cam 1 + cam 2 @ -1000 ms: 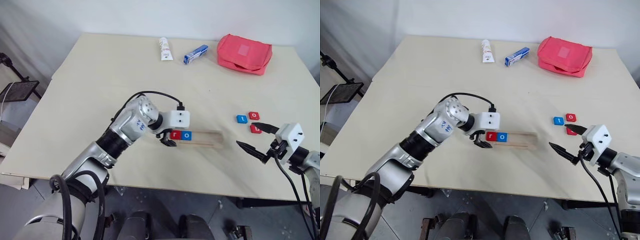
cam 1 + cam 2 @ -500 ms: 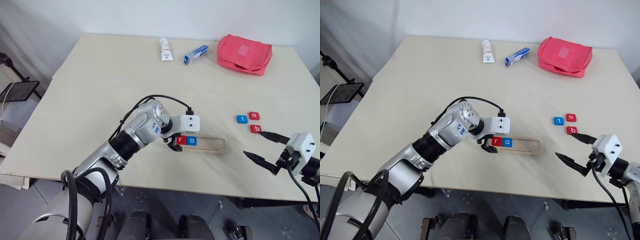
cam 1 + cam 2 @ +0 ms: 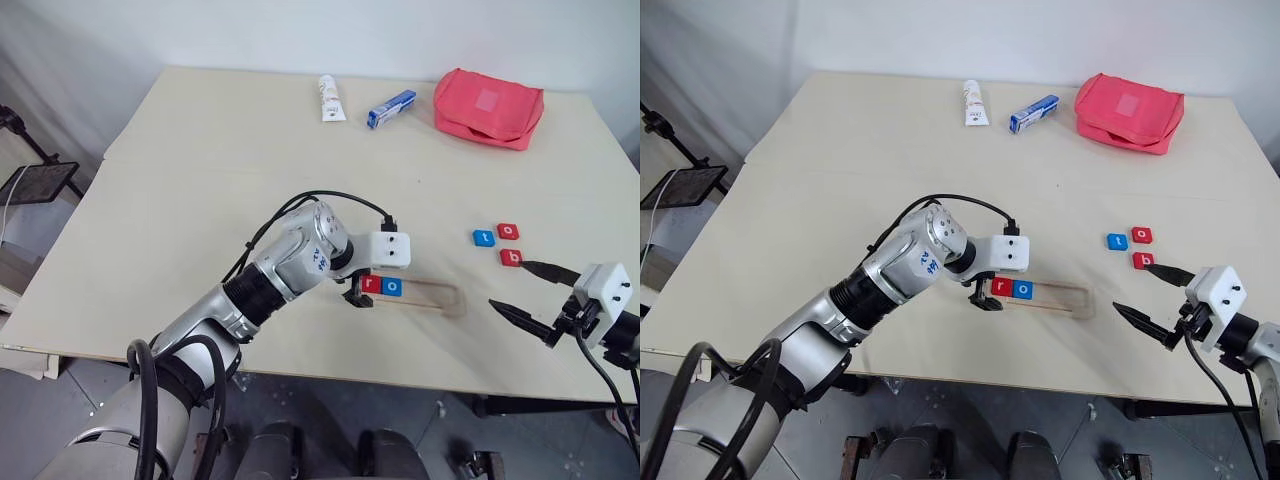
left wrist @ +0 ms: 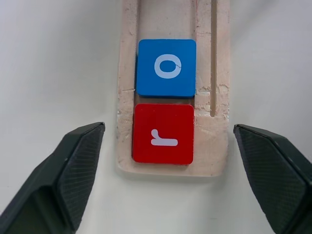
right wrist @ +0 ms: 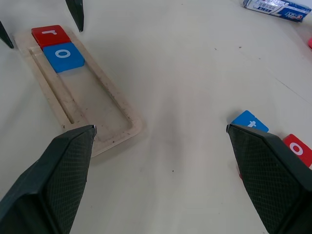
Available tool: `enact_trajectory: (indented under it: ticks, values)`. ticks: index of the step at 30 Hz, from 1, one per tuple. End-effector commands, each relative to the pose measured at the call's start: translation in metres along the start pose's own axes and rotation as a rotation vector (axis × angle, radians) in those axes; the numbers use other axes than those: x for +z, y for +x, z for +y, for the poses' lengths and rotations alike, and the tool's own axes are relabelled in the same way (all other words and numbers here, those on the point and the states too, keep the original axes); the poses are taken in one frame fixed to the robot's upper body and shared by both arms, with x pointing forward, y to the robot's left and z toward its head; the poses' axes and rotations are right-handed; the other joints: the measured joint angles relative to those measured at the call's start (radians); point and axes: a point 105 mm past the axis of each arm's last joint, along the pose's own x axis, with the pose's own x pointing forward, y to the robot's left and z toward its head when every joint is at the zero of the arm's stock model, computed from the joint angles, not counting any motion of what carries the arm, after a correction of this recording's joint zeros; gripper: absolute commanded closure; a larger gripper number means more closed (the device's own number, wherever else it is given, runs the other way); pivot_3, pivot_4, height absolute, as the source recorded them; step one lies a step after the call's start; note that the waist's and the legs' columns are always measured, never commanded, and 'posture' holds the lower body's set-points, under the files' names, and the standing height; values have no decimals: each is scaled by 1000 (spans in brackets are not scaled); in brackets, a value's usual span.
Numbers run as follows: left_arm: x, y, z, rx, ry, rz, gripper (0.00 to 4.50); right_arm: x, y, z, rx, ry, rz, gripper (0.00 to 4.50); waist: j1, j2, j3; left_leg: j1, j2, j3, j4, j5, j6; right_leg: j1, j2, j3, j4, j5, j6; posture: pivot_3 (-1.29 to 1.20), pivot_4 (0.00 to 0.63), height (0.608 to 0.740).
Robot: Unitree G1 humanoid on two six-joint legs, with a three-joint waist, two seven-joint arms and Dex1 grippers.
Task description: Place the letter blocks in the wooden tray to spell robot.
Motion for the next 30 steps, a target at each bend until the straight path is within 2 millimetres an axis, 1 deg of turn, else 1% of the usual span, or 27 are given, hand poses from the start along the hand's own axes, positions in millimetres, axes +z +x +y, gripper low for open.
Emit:
enact_trajectory:
  ticks: [1, 2, 4, 7, 8, 10, 11, 12, 14, 15, 17, 19, 22, 24, 26, 27, 30]
  values:
    - [25, -27, 15, 88, 9, -151, 31, 11, -3, -8, -7, -41, -11, 0, 0, 0, 0, 0, 0, 0, 0, 0, 0, 0, 0, 0, 0, 0, 0, 0, 150, 740]
    - [27, -37, 20, 107, -6, -199, 31, 12, -3, -9, -7, -43, -11, 0, -1, 0, 0, 0, 0, 0, 0, 0, 0, 0, 0, 0, 0, 0, 0, 0, 150, 740]
    - [25, -55, 29, 156, -24, -280, 31, 13, -2, -12, -15, -41, -3, 0, -2, 0, 0, -1, 1, 0, 0, 0, 0, -1, 0, 0, 0, 0, 0, 0, 150, 740]
    - [16, -68, 33, 183, -26, -346, 31, 10, -2, -16, -36, -28, 18, 0, -3, 0, 0, 0, 1, 0, 0, 0, 0, 0, 0, 0, 0, 0, 0, 0, 150, 740]
    - [11, -74, 36, 193, -36, -383, 31, 10, -1, -18, -51, -21, 18, 0, -3, 0, 0, 1, 1, 0, 0, 0, 0, 0, 0, 0, 0, 0, 0, 0, 150, 740]
    - [-1, -92, 45, 250, -66, -513, 31, 9, 2, -22, -100, 0, 15, 0, -3, 0, 0, 1, 1, 0, 0, 0, 0, 0, 0, 0, 0, 0, 0, 0, 150, 740]
    - [-10, -97, 48, 270, -74, -537, 31, 9, 4, -24, -124, 11, 16, 0, -4, 0, 0, 1, 1, 0, 0, 0, 0, 0, 0, 0, 1, 0, 0, 0, 150, 740]
    - [-14, -99, 50, 279, -75, -545, 31, 9, 4, -26, -138, 19, 18, 0, -3, 0, 0, 1, 1, 0, 0, 0, 0, 0, 0, 0, 1, 0, 0, 0, 150, 740]
    - [-24, -110, 50, 292, -43, -654, 31, 10, 8, -31, -212, 51, 0, 0, -3, 0, 0, 1, 1, 0, 0, 0, 0, 0, 0, -1, 1, 0, 0, 0, 150, 740]
    - [-27, -117, 49, 295, -22, -732, 31, 10, 10, -34, -259, 71, -12, 0, -3, 0, 0, 1, 1, 0, 0, 0, 0, 0, 0, -2, 1, 0, 0, 0, 150, 740]
    - [-32, -125, 44, 296, 20, -832, 31, 11, 13, -38, -324, 97, -29, 0, -2, 0, 0, 1, 0, 0, 1, 0, 0, 0, -1, -2, 1, 0, 0, 0, 150, 740]
    - [-40, -130, 36, 270, 55, -897, 31, 11, 14, -39, -380, 133, -38, 0, 0, 0, 0, 1, 0, -1, 1, 0, 0, 0, -2, -3, 2, 0, 0, 0, 150, 740]
    - [-58, -130, 23, 235, 92, -903, 31, 8, 16, -38, -450, 171, -41, 0, -2, 0, 0, 1, -1, -1, 0, 0, 0, 0, -2, -5, 2, 0, 0, 0, 150, 740]
    - [-71, -132, 20, 254, 78, -912, 31, 5, 16, -37, -506, 185, -31, 0, -5, 1, 0, 1, -1, -1, 0, 0, 0, 0, -2, -5, 2, 0, 0, 0, 150, 740]
    - [-82, -133, 9, 238, 69, -950, 31, 0, 17, -33, -545, 254, -23, 0, -6, 1, 0, 1, 0, -1, 0, 0, 0, -1, -1, -5, 3, 0, 0, 0, 150, 740]
    - [-90, -131, 3, 230, 60, -950, 31, -1, 18, -31, -571, 276, -18, 0, -7, 1, -1, 1, 0, -1, 0, 0, 0, -1, -1, -5, 3, 0, 0, 0, 150, 740]
    - [-106, -125, -15, 196, 52, -986, 31, -5, 19, -25, -618, 298, 2, 0, -8, 1, -1, 2, 0, -1, 0, 0, 0, -1, -2, -4, 4, 0, 0, 0, 150, 740]
